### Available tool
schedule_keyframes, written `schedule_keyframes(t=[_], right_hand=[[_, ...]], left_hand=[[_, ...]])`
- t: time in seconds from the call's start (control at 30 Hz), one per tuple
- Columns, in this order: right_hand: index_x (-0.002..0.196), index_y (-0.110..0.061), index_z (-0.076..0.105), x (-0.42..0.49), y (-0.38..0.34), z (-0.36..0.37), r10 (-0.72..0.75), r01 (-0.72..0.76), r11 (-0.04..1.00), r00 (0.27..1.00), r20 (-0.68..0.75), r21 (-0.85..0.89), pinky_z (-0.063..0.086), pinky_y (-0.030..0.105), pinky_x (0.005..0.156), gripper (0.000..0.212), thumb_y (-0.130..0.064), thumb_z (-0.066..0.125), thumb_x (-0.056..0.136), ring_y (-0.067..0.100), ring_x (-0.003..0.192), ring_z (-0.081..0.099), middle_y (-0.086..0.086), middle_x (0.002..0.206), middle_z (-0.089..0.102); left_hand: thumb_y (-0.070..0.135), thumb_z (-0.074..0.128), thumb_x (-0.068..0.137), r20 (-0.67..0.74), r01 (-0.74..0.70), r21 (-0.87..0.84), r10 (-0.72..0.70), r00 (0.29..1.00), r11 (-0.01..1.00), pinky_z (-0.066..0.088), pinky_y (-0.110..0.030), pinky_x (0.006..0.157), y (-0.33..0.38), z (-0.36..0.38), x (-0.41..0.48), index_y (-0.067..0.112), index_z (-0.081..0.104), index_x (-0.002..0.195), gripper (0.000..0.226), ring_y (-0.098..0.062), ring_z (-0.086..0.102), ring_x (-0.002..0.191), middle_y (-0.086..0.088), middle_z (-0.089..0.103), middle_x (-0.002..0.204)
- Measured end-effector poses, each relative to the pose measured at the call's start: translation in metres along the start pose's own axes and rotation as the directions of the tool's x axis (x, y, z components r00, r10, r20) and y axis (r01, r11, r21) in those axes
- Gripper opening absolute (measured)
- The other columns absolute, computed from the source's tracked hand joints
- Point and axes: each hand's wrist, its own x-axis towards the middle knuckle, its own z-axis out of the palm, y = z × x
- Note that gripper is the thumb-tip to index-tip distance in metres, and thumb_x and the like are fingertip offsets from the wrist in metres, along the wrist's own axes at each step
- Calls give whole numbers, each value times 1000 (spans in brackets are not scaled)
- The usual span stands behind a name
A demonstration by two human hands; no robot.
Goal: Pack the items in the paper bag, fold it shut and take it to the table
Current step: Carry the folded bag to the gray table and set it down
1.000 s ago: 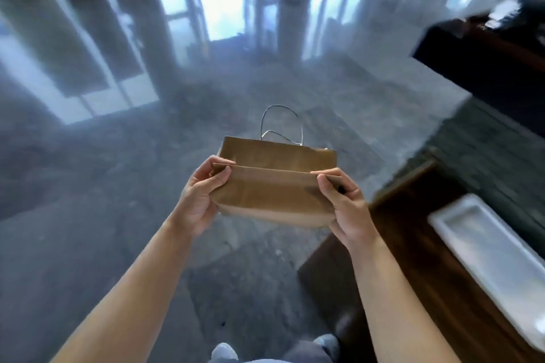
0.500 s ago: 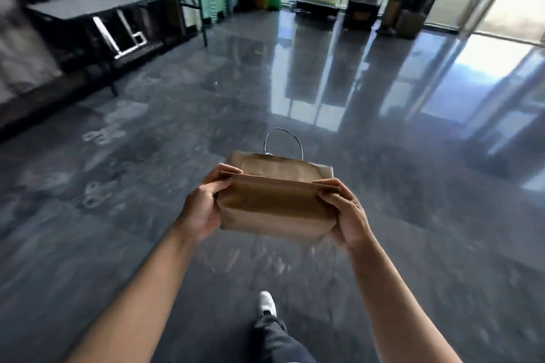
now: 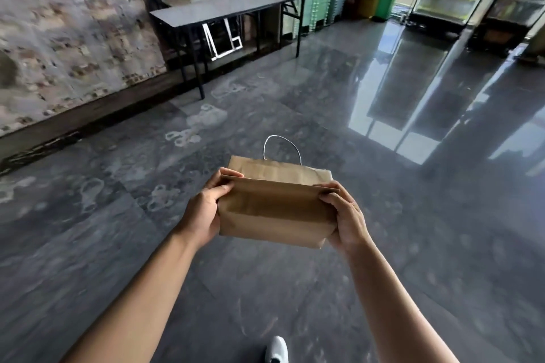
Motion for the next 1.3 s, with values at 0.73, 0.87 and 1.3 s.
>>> schedule_keyframes(t=[0.73,0.87,1.3], right_hand=[[80,-17,68,620,-54,176,115,-92,984,982,149,-153,41,20,50,20,-5,52,80,7,63,54,-5,73,62],[87,-13,67,729,-65,197,83,-60,985,987,137,-162,41,17,49,17,-7,54,77,4,62,54,-5,74,61],[75,-14,62,1173,-106,263,147,-132,987,972,184,-93,41,23,51,16,-3,53,82,13,62,51,1,67,56]], left_hand=[[7,47,91,-198,-120,-120,95,976,985,51,-15,57,138,-159,552,20,66,84,24,-8,66,70,1,70,84],[11,50,88,-192,-105,-81,88,977,991,51,-16,56,167,-179,663,19,65,89,17,-10,66,70,-2,70,84],[21,59,83,-292,-75,-129,35,956,989,53,-24,57,236,-249,1093,24,66,88,9,-15,66,67,-4,71,80]])
